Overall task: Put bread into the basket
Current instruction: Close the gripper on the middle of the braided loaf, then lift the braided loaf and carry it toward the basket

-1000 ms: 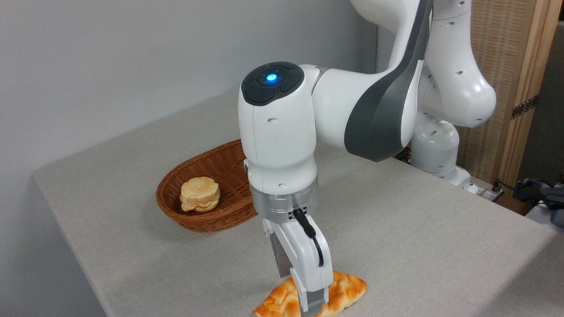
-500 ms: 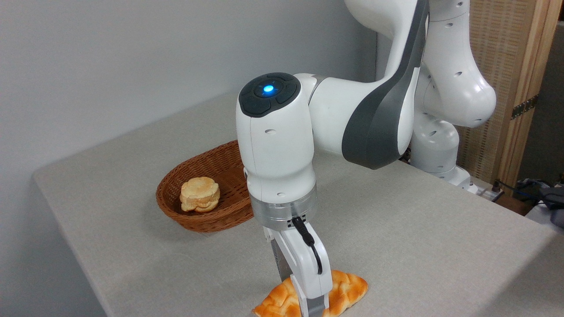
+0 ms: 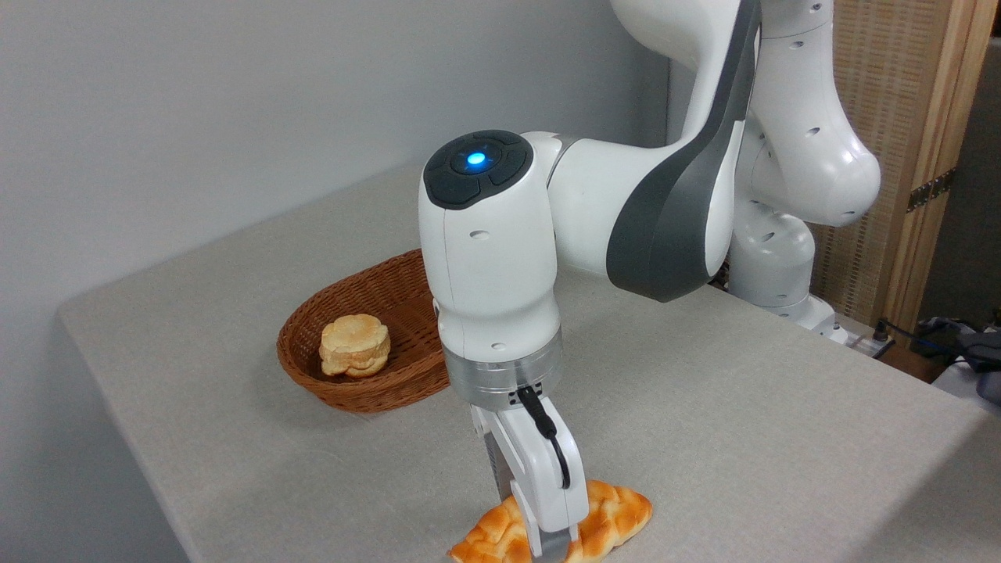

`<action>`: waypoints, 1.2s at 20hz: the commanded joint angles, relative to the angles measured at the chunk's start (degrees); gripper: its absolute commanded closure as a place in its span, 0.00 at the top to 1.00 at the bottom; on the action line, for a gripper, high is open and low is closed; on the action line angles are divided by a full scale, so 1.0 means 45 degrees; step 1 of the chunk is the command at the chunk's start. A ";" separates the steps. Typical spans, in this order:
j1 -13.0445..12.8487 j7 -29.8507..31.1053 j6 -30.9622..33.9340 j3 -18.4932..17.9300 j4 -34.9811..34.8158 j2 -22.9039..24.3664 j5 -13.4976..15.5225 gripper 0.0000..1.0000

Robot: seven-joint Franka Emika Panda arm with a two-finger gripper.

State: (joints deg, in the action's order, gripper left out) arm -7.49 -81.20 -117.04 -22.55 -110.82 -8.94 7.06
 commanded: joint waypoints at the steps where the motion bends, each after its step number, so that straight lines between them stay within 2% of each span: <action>1: -0.0113 -0.0294 -0.0262 -0.0107 -0.0101 -0.0005 -0.0123 0.37; 12: -0.0132 -0.0236 -0.0145 -0.0107 0.0036 0.0405 0.0053 0.36; 17: -0.0269 -0.0021 -0.0008 0.0205 0.0036 0.0757 0.0130 0.35; 20: -0.0269 0.0290 0.0206 0.0576 0.0269 0.1088 0.0890 0.35; 24: -0.0289 0.0953 0.1609 0.1103 0.0991 0.1440 0.1380 0.35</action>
State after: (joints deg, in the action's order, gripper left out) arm -8.70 -79.64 -114.96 -19.07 -108.92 -4.25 11.51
